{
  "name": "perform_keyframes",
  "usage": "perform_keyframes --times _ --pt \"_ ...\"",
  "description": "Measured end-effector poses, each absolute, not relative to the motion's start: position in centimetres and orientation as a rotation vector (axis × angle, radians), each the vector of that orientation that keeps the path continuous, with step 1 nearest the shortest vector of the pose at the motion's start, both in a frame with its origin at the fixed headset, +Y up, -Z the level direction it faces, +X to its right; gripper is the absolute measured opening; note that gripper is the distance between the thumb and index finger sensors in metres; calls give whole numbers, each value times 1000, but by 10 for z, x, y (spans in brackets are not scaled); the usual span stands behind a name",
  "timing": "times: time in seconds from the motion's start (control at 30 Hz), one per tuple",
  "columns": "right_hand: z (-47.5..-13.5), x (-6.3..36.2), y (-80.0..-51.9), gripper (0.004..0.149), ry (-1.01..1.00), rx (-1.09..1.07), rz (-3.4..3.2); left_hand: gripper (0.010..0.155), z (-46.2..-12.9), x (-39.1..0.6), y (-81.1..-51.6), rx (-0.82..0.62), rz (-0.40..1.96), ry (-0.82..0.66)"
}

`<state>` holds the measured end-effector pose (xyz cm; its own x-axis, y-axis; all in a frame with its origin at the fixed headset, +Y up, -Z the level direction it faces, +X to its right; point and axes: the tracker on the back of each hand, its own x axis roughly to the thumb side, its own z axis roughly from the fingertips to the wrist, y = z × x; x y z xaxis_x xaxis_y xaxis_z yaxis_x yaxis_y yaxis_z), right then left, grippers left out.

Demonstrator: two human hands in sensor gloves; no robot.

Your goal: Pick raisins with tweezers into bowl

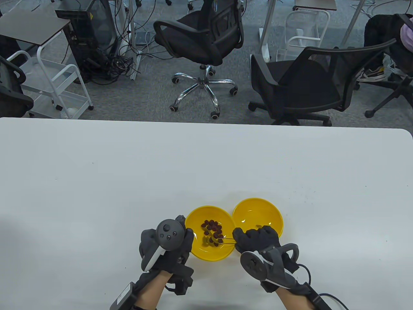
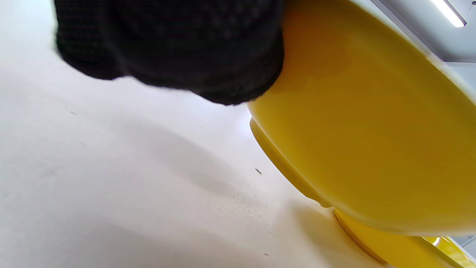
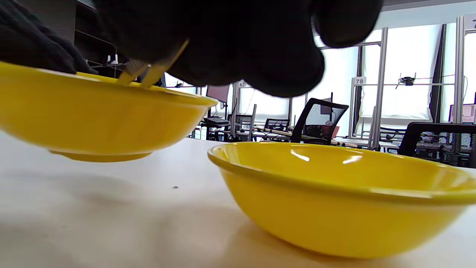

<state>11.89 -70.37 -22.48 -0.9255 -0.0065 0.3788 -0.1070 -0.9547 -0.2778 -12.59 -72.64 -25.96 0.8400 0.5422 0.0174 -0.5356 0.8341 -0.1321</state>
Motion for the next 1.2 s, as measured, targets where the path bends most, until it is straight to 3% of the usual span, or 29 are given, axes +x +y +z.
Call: perform_keyframes --times 0.8,1.03,1.2 --pt "-221 117 -700 45 -582 531 3038 59 -257 -121 -725 -113 571 -72" --pt "-229 144 -685 45 -631 345 2948 59 -261 -128 -727 -108 554 -35" --pt "-243 167 -689 45 -571 175 2973 59 -264 -133 -729 -115 545 -7"
